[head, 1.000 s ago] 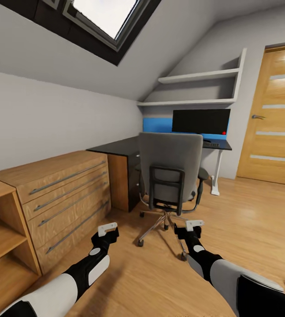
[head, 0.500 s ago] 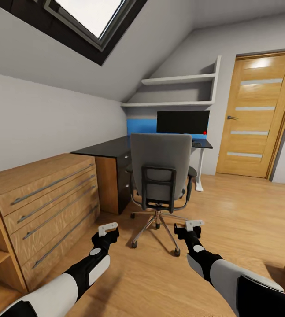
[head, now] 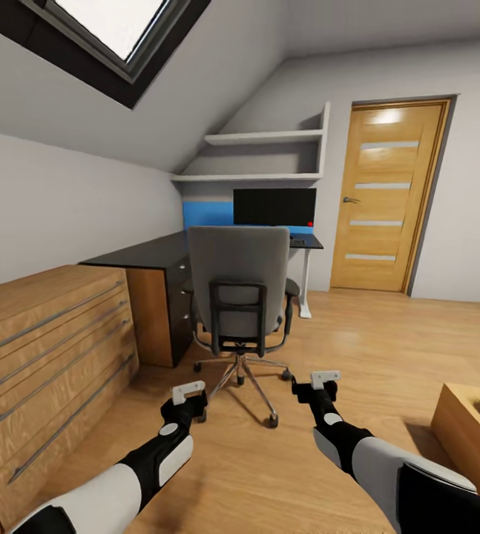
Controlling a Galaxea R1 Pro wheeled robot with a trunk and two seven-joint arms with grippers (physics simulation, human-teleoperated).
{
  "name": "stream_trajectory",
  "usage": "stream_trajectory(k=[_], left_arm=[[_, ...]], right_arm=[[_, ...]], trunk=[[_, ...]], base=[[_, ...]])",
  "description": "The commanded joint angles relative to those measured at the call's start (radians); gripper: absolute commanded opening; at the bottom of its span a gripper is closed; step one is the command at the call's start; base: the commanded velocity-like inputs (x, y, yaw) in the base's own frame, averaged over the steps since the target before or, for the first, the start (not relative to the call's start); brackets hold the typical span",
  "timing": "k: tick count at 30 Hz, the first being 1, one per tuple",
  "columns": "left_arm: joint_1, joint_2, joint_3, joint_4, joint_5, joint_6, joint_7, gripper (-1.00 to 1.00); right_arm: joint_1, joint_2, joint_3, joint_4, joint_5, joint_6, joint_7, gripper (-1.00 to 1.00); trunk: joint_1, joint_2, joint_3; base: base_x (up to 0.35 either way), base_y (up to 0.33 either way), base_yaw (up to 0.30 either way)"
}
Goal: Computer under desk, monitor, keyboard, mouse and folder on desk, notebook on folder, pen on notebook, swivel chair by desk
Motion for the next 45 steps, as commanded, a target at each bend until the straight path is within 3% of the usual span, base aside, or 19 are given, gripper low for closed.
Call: stream_trajectory(k=[1,6,12,15,20,26,29,34,45], left_arm=[[-0.001,-0.001,-0.009,0.001,0.008,-0.004,0.006,1.0],[-0.001,-0.009,-0.02,0.012,0.008,0.022,0.007,1.0],[-0.001,-0.037,-0.046,0.059,0.007,0.136,0.006,1.0],[-0.001,-0.05,-0.054,0.087,0.007,0.19,0.005,1.0],[-0.001,-0.054,-0.054,0.099,0.011,0.21,0.004,1.0],[-0.001,-0.053,-0.055,0.099,0.007,0.145,0.004,1.0],[-0.001,-0.054,-0.057,0.099,0.006,0.064,0.004,1.0],[-0.001,-0.054,-0.059,0.1,0.007,0.005,0.004,1.0],[-0.002,-0.054,-0.058,0.101,0.008,-0.014,0.004,1.0]], right_arm=[[-0.001,0.001,0.008,-0.001,-0.005,-0.001,-0.007,1.0],[0.0,0.009,0.006,-0.001,-0.011,-0.001,-0.008,1.0],[0.0,0.014,0.003,-0.001,-0.033,-0.024,-0.01,1.0],[0.001,0.016,0.001,0.0,-0.089,-0.061,-0.011,1.0],[0.003,0.025,0.002,0.0,-0.2,-0.081,-0.01,1.0],[0.025,0.065,0.002,0.0,-0.219,-0.088,-0.009,1.0],[0.034,0.076,0.004,0.0,-0.22,-0.089,-0.008,1.0],[0.04,0.082,0.006,0.0,-0.212,-0.089,-0.007,1.0],[0.042,0.086,0.008,-0.004,-0.187,-0.087,-0.008,1.0]], trunk=[[0.0,0.0,-0.001],[0.0,0.0,0.001],[0.0,0.0,0.004],[0.0,0.0,0.005],[0.0,0.0,0.006],[0.0,0.0,0.006],[0.0,0.0,0.006],[0.0,0.0,0.007],[0.0,0.0,0.007]], base=[[0.0,0.0,-0.279],[0.0,0.0,-0.279],[0.0,0.0,-0.275],[0.0,0.0,-0.272],[0.0,0.0,-0.237],[0.0,0.0,-0.057],[0.0,0.0,-0.019],[0.0,0.004,-0.006],[0.0,0.177,-0.001]])
